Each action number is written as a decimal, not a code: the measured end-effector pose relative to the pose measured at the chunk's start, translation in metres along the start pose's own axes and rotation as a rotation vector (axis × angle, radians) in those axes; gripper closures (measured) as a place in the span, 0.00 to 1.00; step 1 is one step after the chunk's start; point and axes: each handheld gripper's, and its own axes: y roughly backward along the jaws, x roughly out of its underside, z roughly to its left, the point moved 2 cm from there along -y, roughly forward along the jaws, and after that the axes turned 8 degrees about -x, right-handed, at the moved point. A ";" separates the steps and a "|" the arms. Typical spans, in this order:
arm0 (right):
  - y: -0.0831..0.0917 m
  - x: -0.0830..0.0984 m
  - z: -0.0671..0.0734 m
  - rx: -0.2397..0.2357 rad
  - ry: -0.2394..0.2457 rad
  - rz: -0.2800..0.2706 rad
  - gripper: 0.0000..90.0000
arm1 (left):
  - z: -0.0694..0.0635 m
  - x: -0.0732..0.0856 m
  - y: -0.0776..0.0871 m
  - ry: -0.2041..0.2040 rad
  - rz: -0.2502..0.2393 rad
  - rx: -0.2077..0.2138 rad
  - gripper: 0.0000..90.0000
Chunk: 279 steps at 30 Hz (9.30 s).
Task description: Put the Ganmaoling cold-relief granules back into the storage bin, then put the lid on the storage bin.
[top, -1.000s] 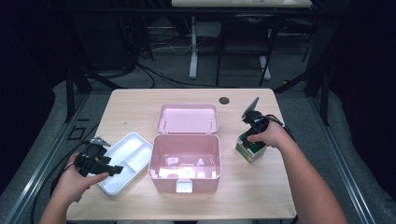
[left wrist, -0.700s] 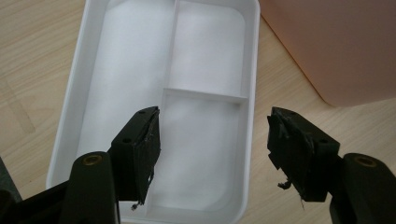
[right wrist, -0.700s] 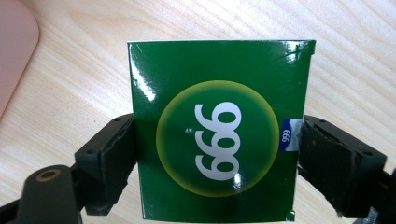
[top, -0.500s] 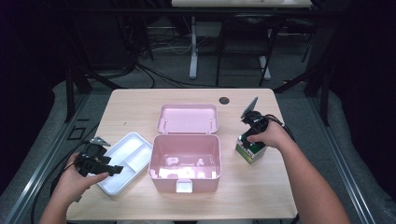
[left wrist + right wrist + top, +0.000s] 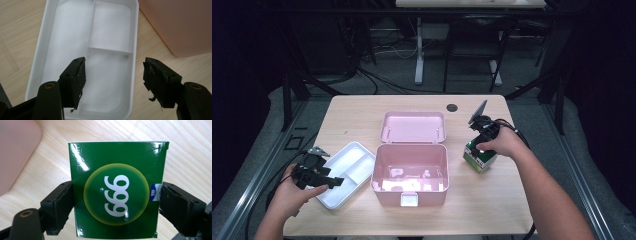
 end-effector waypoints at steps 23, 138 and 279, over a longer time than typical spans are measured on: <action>0.055 -0.004 0.041 0.044 0.094 0.008 0.18 | 0.000 0.000 0.002 0.002 -0.001 -0.002 0.39; 0.053 -0.052 0.181 -0.026 0.889 0.116 0.18 | 0.000 0.001 -0.002 0.000 0.007 0.004 0.39; 0.035 0.029 0.096 -0.004 0.410 -0.155 0.44 | 0.013 -0.039 -0.043 -0.128 0.266 -0.059 0.72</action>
